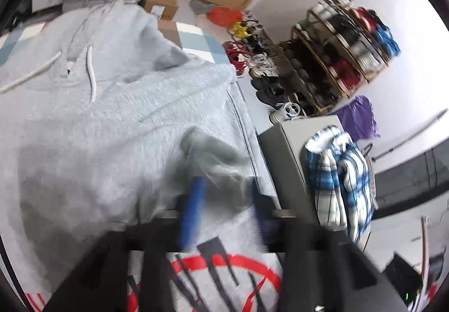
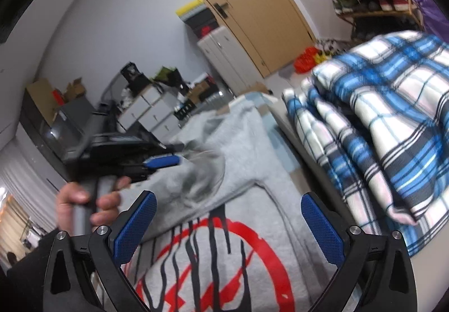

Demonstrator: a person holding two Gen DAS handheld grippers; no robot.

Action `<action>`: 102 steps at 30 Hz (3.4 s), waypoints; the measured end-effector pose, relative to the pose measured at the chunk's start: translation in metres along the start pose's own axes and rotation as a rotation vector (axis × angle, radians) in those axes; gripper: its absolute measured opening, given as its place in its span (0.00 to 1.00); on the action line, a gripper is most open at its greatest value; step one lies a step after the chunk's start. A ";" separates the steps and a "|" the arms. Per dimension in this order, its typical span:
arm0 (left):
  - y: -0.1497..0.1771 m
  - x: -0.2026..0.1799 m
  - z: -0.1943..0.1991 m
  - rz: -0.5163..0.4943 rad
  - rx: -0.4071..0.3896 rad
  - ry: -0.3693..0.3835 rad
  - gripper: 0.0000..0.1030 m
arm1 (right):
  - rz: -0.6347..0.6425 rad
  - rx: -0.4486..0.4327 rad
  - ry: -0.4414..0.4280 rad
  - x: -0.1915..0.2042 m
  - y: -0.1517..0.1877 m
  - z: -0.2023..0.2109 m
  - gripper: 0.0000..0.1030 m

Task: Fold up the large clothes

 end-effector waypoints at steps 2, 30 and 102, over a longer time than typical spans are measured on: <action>0.006 -0.001 0.026 -0.013 -0.035 0.059 0.80 | -0.002 0.026 0.016 0.000 0.005 -0.006 1.00; 0.136 0.169 0.122 0.118 -0.017 -0.092 0.80 | 0.248 0.381 0.369 0.031 -0.014 -0.173 0.20; 0.119 0.180 0.040 -0.115 0.000 -0.500 0.87 | 0.577 0.381 0.470 0.063 0.055 -0.191 1.00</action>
Point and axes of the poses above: each gripper's, at about its wrist camera, not at the fingertips, and z roughly against the way its jaws point, x to its left, y to its underside, the point moved 6 cm from there along -z, roughly the way its jaws point, and after that the axes turned 13 degrees about -z, right-handed, at the moved point
